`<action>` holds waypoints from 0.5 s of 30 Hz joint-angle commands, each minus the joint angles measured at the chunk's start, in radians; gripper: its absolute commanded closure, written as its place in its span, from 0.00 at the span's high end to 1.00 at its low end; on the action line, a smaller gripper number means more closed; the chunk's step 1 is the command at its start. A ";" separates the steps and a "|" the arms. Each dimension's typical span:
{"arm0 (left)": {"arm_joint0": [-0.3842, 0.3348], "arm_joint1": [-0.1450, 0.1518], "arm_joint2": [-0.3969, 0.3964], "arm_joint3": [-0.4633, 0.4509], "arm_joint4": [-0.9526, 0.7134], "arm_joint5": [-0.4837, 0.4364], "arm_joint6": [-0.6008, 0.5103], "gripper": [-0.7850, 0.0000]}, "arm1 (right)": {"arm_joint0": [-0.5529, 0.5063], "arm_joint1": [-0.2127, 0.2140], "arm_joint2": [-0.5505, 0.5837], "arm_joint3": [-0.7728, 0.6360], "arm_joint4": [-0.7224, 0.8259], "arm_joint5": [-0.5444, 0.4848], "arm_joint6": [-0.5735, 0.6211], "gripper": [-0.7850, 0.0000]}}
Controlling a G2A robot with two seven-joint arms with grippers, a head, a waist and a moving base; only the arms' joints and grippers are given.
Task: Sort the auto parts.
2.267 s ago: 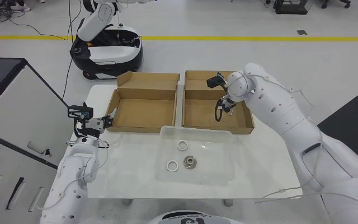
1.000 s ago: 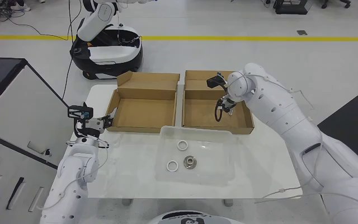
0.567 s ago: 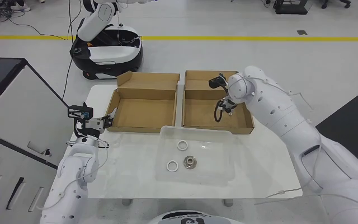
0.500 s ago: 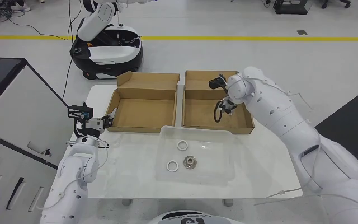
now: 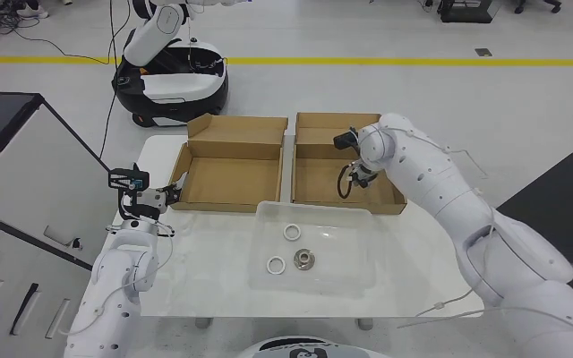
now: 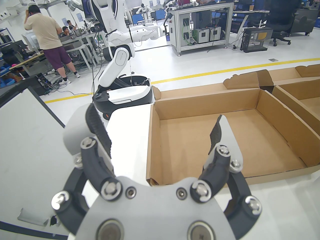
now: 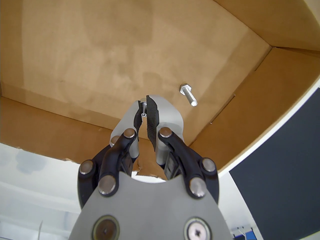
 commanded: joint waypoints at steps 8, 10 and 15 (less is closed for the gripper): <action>0.000 0.000 0.000 0.000 0.000 0.000 0.000 1.00 | 0.023 -0.049 -0.026 0.119 0.024 -0.024 -0.028 0.00; 0.000 0.000 0.000 0.000 0.000 0.000 0.000 1.00 | 0.029 -0.058 -0.029 0.143 0.027 -0.029 -0.033 0.00; 0.000 0.000 0.000 0.000 0.000 0.000 0.000 1.00 | 0.038 -0.079 -0.036 0.192 0.033 -0.042 -0.043 0.14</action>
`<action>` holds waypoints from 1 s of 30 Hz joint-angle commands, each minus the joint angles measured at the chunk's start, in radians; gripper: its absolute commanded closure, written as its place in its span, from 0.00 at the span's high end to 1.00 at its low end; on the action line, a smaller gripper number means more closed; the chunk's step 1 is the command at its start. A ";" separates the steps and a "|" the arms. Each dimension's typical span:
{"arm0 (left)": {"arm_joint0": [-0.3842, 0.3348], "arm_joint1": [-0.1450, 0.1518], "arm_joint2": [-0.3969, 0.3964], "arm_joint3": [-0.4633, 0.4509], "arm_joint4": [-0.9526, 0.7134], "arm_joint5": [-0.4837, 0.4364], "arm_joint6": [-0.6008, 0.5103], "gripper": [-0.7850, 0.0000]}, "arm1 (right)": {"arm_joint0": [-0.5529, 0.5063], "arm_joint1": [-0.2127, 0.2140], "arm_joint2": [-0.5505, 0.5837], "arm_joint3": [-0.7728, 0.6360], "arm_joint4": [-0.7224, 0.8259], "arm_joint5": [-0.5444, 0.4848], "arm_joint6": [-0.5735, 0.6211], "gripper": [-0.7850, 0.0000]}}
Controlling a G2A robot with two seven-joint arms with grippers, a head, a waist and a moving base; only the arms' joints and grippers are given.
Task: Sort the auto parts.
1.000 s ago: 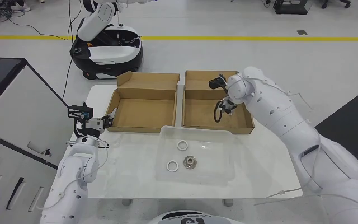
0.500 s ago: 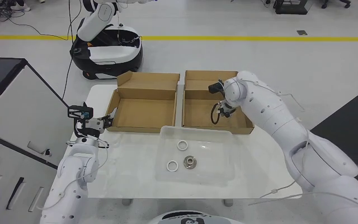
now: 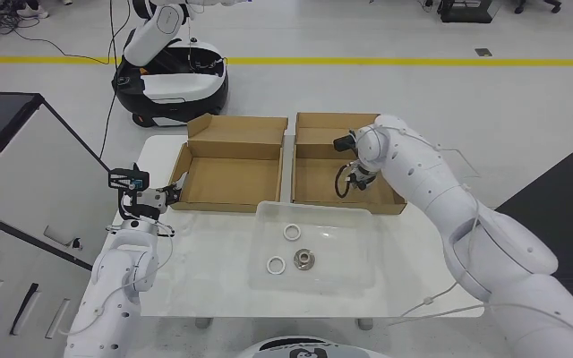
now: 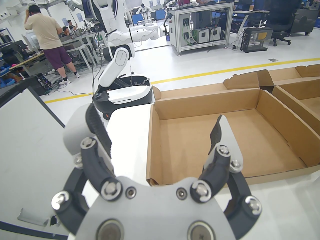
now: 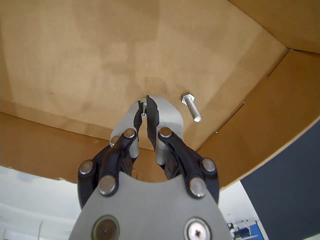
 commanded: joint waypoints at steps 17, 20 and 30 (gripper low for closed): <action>0.000 0.000 0.000 0.000 0.000 0.000 0.000 1.00 | 0.030 -0.017 0.039 0.050 0.013 -0.054 -0.020 1.00; 0.000 0.000 0.000 0.000 0.000 0.000 0.000 1.00 | 0.030 -0.001 0.071 0.025 0.031 -0.091 -0.018 1.00; 0.000 0.000 0.000 0.000 0.000 0.000 0.000 1.00 | -0.034 0.092 0.214 -0.157 0.050 -0.159 0.033 1.00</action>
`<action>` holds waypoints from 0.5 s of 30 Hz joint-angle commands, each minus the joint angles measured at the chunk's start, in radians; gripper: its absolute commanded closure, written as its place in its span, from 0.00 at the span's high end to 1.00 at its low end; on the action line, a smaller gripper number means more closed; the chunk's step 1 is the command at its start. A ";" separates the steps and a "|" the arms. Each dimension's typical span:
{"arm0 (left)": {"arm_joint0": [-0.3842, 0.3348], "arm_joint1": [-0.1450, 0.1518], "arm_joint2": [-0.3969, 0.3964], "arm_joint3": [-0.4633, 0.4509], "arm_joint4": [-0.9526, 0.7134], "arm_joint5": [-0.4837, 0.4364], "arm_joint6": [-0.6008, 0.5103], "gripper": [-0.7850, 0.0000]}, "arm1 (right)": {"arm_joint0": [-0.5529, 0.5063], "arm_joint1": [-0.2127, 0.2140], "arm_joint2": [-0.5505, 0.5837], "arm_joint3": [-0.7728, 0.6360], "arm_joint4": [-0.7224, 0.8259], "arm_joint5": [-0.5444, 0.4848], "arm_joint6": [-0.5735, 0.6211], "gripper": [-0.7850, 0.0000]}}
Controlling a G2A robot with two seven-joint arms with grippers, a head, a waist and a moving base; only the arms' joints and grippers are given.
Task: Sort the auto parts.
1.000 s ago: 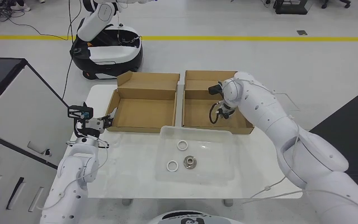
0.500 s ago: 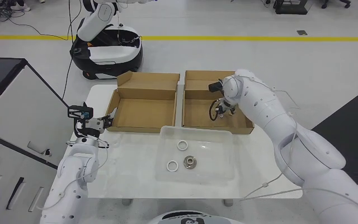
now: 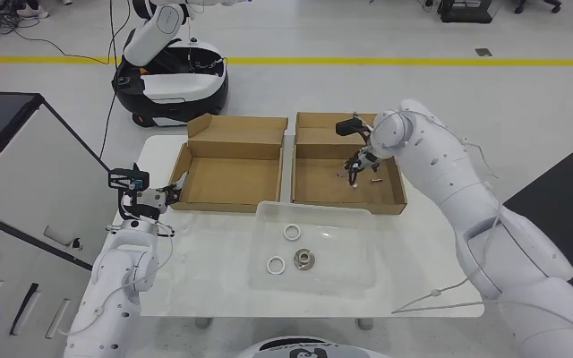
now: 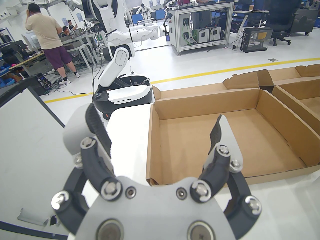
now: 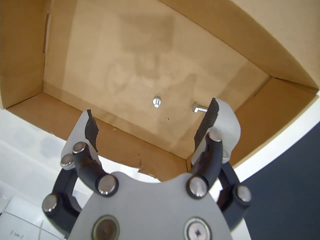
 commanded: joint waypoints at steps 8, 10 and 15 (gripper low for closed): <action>0.000 0.000 0.000 0.000 0.000 0.000 0.000 1.00 | -0.155 0.115 0.229 -0.279 0.079 -0.120 0.106 1.00; 0.000 0.000 0.000 0.000 0.000 0.000 0.000 1.00 | -0.201 0.140 0.288 -0.342 0.104 -0.153 0.133 1.00; 0.000 0.000 0.000 0.000 0.000 0.000 0.000 1.00 | -0.314 0.190 0.413 -0.478 0.194 -0.216 0.168 1.00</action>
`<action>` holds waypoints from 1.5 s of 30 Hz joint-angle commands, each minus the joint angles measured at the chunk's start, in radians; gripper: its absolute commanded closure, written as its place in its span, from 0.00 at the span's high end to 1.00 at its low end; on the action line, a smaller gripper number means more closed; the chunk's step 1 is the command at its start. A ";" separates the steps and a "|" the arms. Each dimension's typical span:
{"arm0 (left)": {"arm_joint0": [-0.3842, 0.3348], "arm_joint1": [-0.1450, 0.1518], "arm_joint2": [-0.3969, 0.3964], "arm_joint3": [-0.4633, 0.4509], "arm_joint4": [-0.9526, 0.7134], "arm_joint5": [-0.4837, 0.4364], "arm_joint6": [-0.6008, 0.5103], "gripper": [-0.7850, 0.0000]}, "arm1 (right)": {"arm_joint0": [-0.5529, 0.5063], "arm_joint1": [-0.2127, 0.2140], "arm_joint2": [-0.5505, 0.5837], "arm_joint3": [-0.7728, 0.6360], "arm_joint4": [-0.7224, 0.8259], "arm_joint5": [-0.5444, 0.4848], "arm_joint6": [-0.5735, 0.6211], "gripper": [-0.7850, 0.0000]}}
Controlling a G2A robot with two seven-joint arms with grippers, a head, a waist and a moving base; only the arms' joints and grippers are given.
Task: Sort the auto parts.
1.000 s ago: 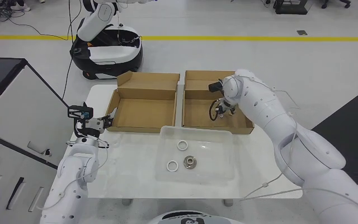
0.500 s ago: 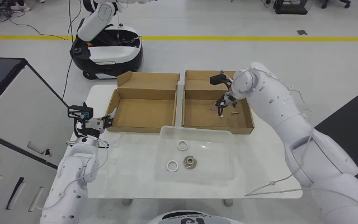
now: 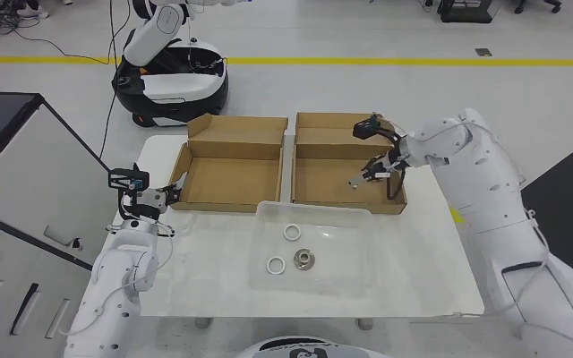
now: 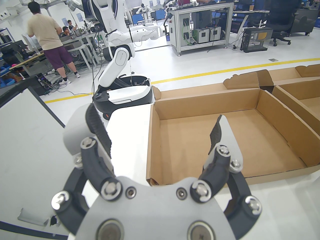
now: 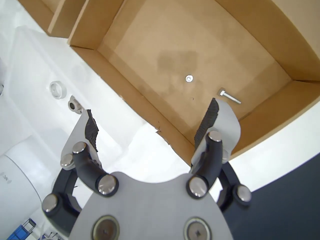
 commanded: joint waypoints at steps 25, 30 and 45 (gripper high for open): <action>0.000 0.000 0.000 0.000 0.000 0.000 0.000 1.00 | -0.290 0.329 0.065 -0.296 0.527 -0.230 -0.229 1.00; 0.000 0.000 0.000 0.000 0.000 0.000 0.000 1.00 | -0.290 0.329 0.065 -0.296 0.527 -0.230 -0.229 1.00; 0.000 0.000 0.000 0.000 0.000 0.000 0.000 1.00 | -0.357 0.361 0.128 -0.296 0.795 -0.220 -0.220 1.00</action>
